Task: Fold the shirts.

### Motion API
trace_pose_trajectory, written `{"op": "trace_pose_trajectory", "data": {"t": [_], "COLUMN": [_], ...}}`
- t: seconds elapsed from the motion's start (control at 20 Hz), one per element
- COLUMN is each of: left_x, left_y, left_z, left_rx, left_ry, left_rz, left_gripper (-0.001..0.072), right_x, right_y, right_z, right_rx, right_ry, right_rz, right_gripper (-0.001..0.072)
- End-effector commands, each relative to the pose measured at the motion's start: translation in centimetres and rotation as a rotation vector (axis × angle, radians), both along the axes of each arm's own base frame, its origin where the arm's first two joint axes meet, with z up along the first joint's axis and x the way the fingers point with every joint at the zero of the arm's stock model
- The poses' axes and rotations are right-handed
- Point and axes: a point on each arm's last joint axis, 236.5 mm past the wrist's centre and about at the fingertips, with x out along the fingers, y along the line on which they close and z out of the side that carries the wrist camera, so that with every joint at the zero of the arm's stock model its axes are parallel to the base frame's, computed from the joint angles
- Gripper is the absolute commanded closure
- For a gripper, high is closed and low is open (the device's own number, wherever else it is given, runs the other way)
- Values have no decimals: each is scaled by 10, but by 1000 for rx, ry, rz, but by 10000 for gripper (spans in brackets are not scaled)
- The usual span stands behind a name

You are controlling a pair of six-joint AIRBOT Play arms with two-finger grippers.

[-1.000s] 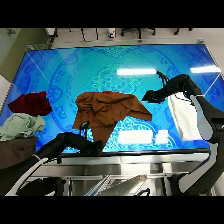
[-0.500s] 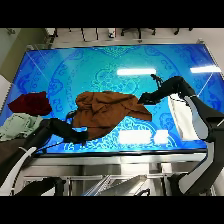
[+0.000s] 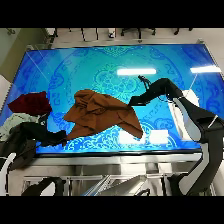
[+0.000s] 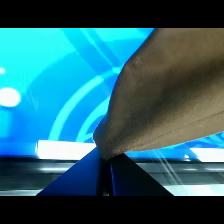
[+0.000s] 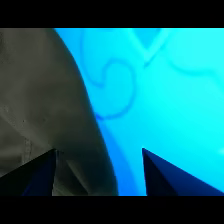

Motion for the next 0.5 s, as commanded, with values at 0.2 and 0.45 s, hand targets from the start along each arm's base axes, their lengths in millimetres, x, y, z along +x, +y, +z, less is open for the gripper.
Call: {"op": "trace_pose_trajectory", "data": {"t": [0.2,0.45], "left_x": [5,19], "left_y": [13,2], "left_z": [1,23], "left_rx": [13,-40], "left_ry": [-40,-85], "left_rz": [-3,-20], "left_gripper": [690,690], "right_x": [-68,-60], "right_y": [34,59], "right_z": [-17,34], "right_rx": [9,154], "right_ry": [215,173], "right_rz": [160,126], "right_gripper": [190,688]}}
